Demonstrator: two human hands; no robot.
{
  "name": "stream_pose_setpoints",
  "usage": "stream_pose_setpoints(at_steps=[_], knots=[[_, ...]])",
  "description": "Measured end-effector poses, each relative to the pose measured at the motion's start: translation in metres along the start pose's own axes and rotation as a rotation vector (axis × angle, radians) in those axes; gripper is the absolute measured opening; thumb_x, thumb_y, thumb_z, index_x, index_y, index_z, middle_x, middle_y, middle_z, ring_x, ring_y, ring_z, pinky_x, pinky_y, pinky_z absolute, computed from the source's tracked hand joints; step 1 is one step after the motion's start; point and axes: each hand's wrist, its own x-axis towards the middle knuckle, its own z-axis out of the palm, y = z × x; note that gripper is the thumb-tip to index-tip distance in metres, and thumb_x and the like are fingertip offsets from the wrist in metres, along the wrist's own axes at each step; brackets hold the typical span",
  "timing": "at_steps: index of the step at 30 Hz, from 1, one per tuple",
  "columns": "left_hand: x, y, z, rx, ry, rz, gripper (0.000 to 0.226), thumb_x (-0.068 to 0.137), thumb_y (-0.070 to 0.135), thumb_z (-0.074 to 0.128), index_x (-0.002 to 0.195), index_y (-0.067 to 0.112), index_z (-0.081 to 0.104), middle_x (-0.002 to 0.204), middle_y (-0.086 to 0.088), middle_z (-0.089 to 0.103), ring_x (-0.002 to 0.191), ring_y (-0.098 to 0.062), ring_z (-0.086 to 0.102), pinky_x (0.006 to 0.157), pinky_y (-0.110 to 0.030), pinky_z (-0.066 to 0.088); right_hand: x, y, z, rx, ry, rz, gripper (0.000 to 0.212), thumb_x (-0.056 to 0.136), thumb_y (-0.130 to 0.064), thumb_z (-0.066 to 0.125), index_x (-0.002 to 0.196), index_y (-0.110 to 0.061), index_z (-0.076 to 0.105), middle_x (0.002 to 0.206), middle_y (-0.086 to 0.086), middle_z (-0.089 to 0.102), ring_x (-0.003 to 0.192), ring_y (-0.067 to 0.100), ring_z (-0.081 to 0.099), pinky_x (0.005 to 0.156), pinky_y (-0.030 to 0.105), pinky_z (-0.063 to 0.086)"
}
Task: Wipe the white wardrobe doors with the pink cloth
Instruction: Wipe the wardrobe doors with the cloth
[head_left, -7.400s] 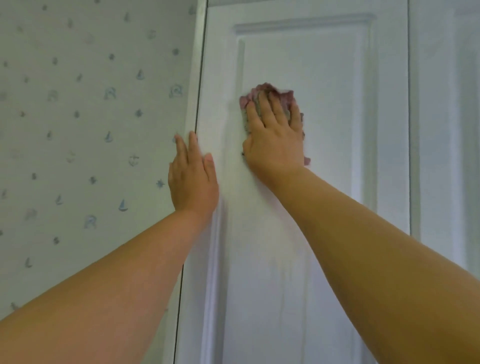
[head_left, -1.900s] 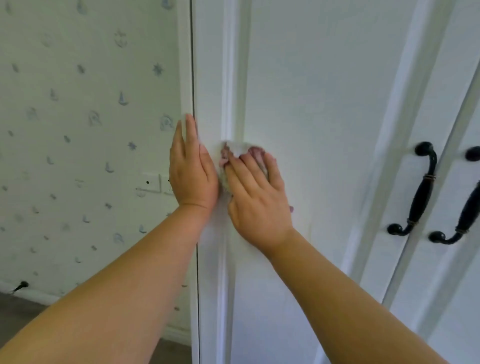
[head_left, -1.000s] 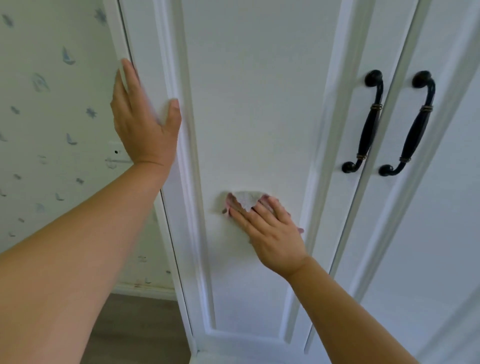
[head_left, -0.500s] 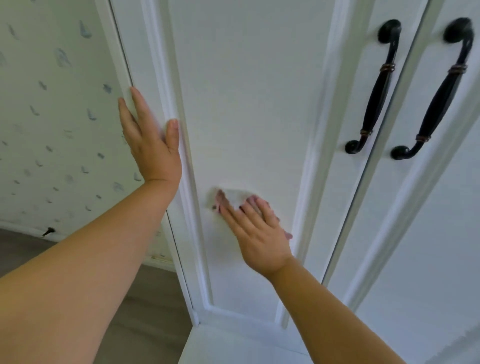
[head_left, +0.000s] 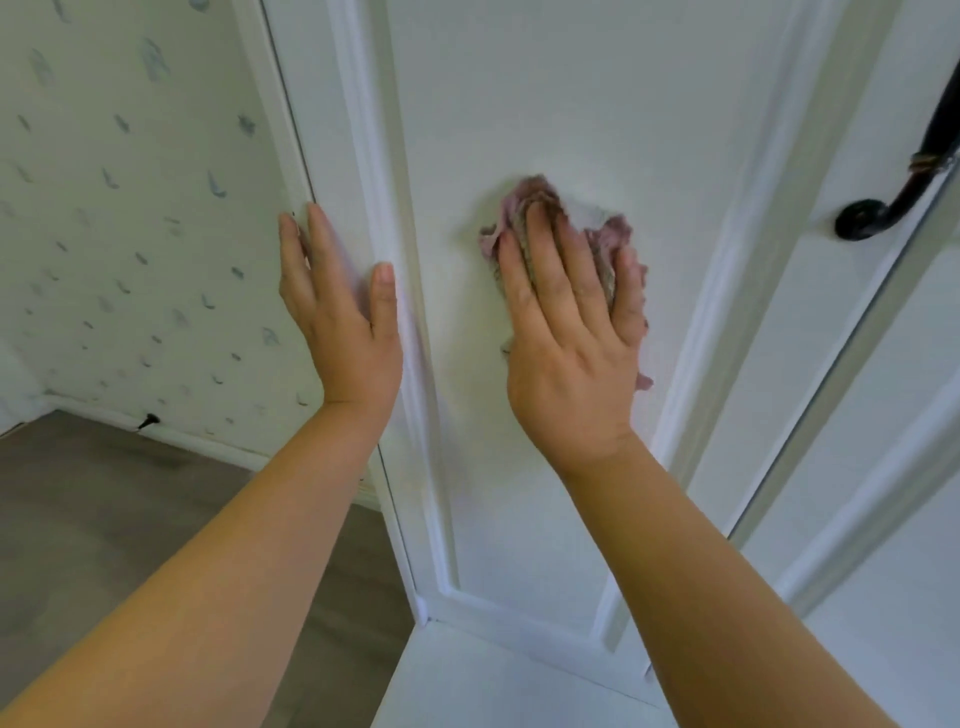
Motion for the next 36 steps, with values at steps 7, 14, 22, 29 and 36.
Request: stream_pose_setpoints(at_steps=[7,14,22,29,36], knots=[[-0.023,-0.019,0.013,-0.011,0.024,0.042,0.061,0.106,0.030,0.038,0.156,0.002,0.018,0.163,-0.025,0.009,0.152,-0.024,0.009,0.123,-0.030,0.011,-0.096,0.020,-0.013,-0.048,-0.463,-0.346,0.058,0.097,0.000,0.028,0.152,-0.012,0.042,0.160,0.006,0.036,0.150,0.026,0.029,0.125,0.045,0.014],[-0.025,-0.033,0.008,-0.214,0.040,0.087,0.046,0.107,0.010,0.034,0.152,-0.001,0.030,0.161,-0.024,0.019,0.151,-0.021,0.018,0.122,-0.029,0.019,0.054,-0.029,0.015,-0.033,0.087,-0.051,0.059,0.089,0.002,0.033,0.140,-0.011,0.058,0.147,0.009,0.053,0.139,0.028,0.047,0.118,0.054,0.025],[-0.037,-0.057,0.003,-0.328,0.033,0.041,0.044,0.105,0.004,0.032,0.149,0.001,0.036,0.155,-0.011,0.038,0.147,-0.020,0.033,0.121,-0.042,0.027,0.018,-0.064,0.059,-0.113,0.162,-0.177,0.052,0.092,-0.001,0.034,0.134,-0.006,0.064,0.142,0.010,0.058,0.136,0.030,0.051,0.117,0.059,0.028],[-0.155,-0.081,-0.001,-0.207,0.044,-0.224,0.037,0.102,0.005,0.042,0.139,0.007,0.050,0.153,-0.014,0.037,0.144,-0.014,0.032,0.116,-0.023,0.027,-0.222,-0.068,0.065,-0.133,-0.543,-0.422,0.049,0.094,-0.005,0.036,0.137,-0.008,0.060,0.138,0.009,0.062,0.138,0.030,0.041,0.126,0.046,0.001],[-0.192,-0.110,-0.024,-0.171,-0.223,-0.133,0.035,0.095,0.003,0.047,0.129,0.002,0.055,0.144,-0.017,0.040,0.137,-0.023,0.039,0.117,-0.029,0.030,-0.244,-0.019,0.025,-0.190,-0.603,-0.459,0.067,0.091,0.003,0.034,0.155,-0.016,0.038,0.145,0.000,0.055,0.137,0.024,0.040,0.126,0.040,0.010]])
